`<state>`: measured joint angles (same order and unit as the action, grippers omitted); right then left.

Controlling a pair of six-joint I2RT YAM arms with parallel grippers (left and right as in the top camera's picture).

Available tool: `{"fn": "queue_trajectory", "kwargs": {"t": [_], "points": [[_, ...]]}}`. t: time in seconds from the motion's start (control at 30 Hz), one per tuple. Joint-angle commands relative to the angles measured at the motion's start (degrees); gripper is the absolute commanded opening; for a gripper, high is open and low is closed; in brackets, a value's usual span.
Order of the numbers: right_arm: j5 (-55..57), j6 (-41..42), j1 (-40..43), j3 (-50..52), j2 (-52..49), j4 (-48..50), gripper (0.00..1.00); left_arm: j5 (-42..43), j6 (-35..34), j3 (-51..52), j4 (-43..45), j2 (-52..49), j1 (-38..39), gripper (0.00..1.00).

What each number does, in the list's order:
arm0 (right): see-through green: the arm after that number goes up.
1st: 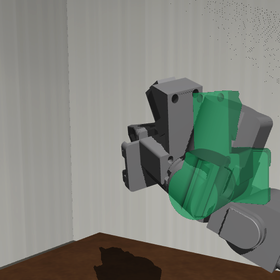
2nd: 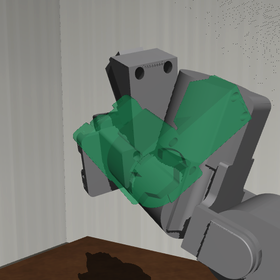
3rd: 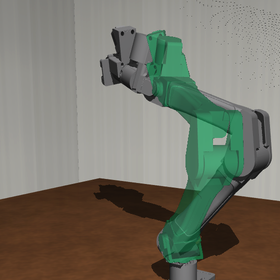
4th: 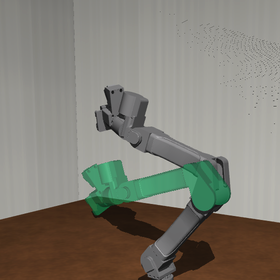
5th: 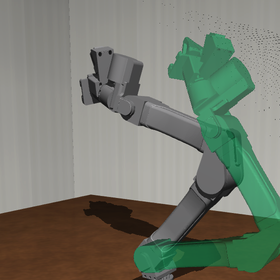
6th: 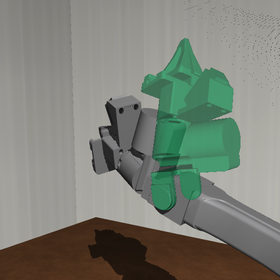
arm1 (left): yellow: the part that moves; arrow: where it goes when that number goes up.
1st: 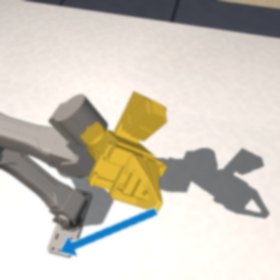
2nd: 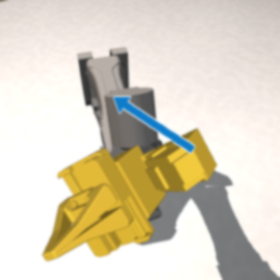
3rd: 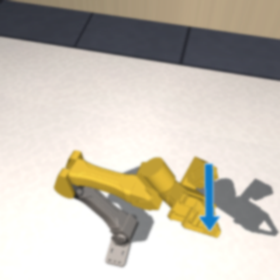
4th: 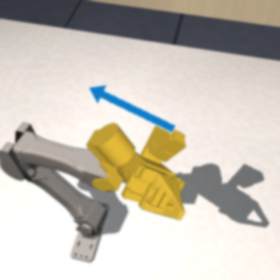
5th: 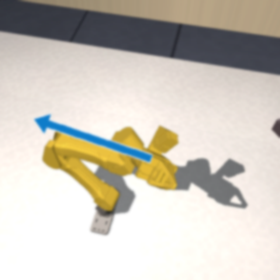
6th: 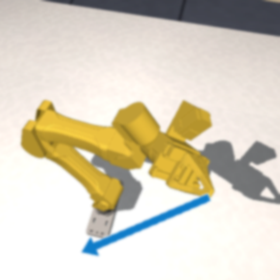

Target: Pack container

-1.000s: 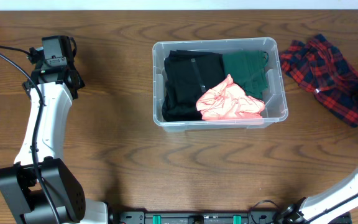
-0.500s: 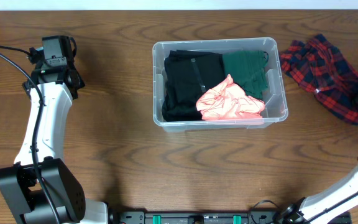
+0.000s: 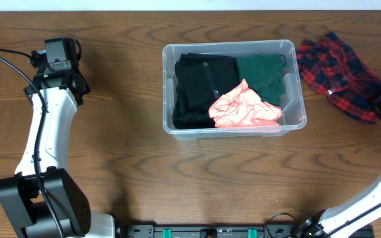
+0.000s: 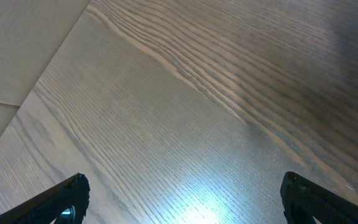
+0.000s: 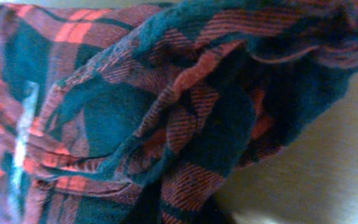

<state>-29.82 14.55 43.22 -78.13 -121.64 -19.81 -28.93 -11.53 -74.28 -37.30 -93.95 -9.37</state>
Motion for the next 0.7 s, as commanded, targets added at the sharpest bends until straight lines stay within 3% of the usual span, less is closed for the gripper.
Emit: {"fn": "queue_trajectory", "kwargs": {"t": [0.0, 0.37, 0.67], "points": [[-9.8, -0.9, 0.1, 0.1, -0.8, 0.3, 0.01, -0.9, 0.6, -0.8, -0.2, 0.7, -0.2, 0.98], [-14.2, -0.9, 0.1, -1.5, -0.1, 0.3, 0.01, -0.9, 0.6, -0.8, -0.2, 0.7, -0.2, 0.98], [-14.1, 0.2, 0.0, -2.5, 7.6, 1.2, 0.01, -0.9, 0.6, -0.8, -0.2, 0.7, -0.2, 0.98]]}}
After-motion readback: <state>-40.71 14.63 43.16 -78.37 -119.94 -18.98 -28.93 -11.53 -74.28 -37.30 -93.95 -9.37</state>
